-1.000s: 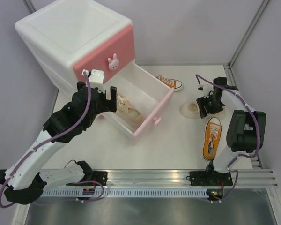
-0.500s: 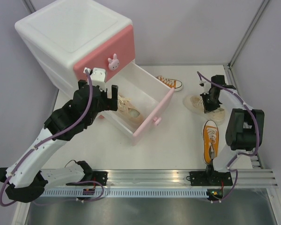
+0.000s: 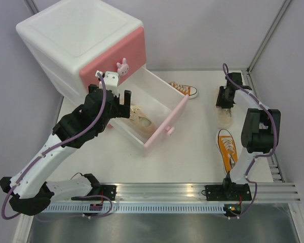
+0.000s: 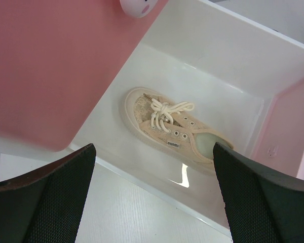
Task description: Place and organize the shoes in the shoe cabinet
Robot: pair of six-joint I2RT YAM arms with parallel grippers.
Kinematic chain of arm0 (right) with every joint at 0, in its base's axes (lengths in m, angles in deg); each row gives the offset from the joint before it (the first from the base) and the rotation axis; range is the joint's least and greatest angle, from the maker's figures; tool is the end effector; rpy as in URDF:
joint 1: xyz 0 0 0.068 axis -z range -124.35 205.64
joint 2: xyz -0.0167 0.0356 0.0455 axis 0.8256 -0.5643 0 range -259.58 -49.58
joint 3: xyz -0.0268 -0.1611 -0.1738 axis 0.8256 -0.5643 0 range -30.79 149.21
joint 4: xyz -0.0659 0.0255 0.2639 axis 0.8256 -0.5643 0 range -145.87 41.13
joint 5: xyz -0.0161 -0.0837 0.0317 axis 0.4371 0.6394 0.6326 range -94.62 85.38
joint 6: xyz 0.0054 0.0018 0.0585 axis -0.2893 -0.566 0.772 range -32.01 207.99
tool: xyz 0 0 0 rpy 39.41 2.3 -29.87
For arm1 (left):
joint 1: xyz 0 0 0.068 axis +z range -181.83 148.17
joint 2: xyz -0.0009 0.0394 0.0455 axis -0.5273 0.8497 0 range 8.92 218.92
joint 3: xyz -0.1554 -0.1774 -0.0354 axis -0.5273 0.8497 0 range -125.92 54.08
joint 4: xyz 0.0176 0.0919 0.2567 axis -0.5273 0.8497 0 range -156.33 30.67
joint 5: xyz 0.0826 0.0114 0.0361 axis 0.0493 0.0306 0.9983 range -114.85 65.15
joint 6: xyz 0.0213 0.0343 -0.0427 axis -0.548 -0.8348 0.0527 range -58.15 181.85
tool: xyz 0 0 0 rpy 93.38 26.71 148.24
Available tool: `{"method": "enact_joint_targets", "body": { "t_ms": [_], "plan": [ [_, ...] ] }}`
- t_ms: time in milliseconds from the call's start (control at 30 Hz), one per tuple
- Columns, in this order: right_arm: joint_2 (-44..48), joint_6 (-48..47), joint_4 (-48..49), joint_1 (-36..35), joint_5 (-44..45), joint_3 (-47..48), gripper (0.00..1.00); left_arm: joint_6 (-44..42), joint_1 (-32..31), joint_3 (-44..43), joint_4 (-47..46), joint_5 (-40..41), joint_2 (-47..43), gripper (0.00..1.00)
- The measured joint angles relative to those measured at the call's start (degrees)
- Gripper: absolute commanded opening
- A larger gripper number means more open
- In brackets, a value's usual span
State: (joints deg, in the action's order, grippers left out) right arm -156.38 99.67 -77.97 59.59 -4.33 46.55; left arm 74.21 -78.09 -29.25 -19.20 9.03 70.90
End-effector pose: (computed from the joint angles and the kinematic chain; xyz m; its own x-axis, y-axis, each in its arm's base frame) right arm 0.3996 -0.0278 0.1583 -0.8191 0.2594 -0.5117 0.2422 0.9649 0.1014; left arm 0.1756 -0.1491 0.4172 -0.3478 0.1065 -0.9315 0.1825 0.9822 0.0441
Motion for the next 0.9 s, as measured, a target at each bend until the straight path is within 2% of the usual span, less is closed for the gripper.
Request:
{"method": "enact_joint_targets", "body": {
  "t_ms": [33, 67, 233, 667, 767, 800, 900],
  "plan": [
    [-0.7, 0.2, -0.1, 0.0, 0.0, 1.0, 0.46, 0.0, 0.0, 0.0, 0.0, 0.0, 0.0, 0.99],
    [-1.0, 0.2, -0.2, -0.1, 0.1, 1.7, 0.48, 0.0, 0.0, 0.0, 0.0, 0.0, 0.0, 0.99],
    [-0.6, -2.4, -2.0, -1.3, 0.7, 2.4, 0.49, 0.0, 0.0, 0.0, 0.0, 0.0, 0.3, 0.99],
    [1.8, -7.0, -6.3, -4.0, 0.7, -2.3, 0.37, 0.0, 0.0, 0.0, 0.0, 0.0, 1.2, 0.99],
    [1.9, -7.2, -6.0, -4.8, 1.0, -2.6, 0.24, 0.0, 0.0, 0.0, 0.0, 0.0, 1.2, 0.99],
    [2.0, -7.3, -5.9, -5.0, 1.1, -2.7, 0.16, 0.0, 0.0, 0.0, 0.0, 0.0, 1.2, 0.99],
    [2.2, -7.1, -5.9, -5.2, 1.7, -2.7, 0.01, 0.0, 0.0, 0.0, 0.0, 0.0, 1.2, 0.99]
  ]
}}
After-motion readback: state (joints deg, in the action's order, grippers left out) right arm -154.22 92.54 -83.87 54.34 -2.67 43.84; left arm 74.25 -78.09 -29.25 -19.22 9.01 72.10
